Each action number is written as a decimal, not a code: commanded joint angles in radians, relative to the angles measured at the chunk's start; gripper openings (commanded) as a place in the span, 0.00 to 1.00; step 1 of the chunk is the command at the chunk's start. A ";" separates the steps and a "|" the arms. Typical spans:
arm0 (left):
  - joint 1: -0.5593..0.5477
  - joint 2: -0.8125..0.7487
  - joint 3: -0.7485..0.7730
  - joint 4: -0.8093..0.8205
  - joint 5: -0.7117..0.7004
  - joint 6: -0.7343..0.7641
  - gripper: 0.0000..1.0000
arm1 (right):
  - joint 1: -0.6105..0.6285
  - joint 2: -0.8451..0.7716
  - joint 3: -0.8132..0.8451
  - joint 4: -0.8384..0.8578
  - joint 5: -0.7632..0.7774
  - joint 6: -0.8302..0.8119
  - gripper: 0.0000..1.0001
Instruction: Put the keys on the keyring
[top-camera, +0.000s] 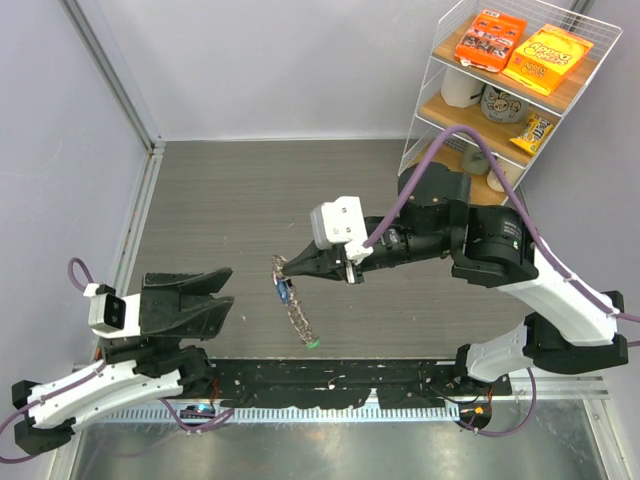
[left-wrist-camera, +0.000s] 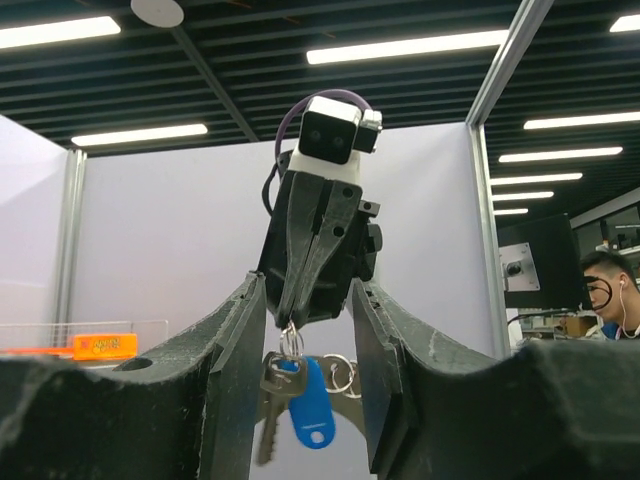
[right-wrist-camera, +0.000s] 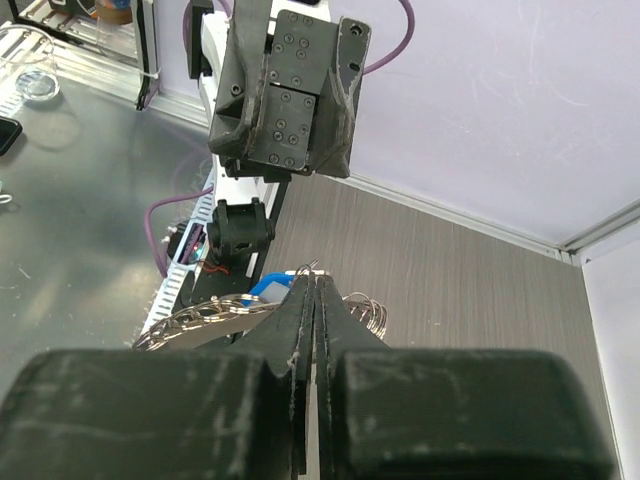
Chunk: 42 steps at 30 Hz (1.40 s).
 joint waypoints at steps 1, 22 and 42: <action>0.001 -0.011 0.037 -0.069 -0.024 -0.009 0.46 | -0.002 -0.058 -0.012 0.106 0.024 0.033 0.06; 0.001 0.156 0.215 -0.311 0.066 -0.046 0.51 | 0.003 -0.181 -0.198 0.235 0.068 0.102 0.06; 0.001 0.184 0.227 -0.397 0.033 -0.009 0.20 | 0.010 -0.208 -0.229 0.267 0.067 0.115 0.06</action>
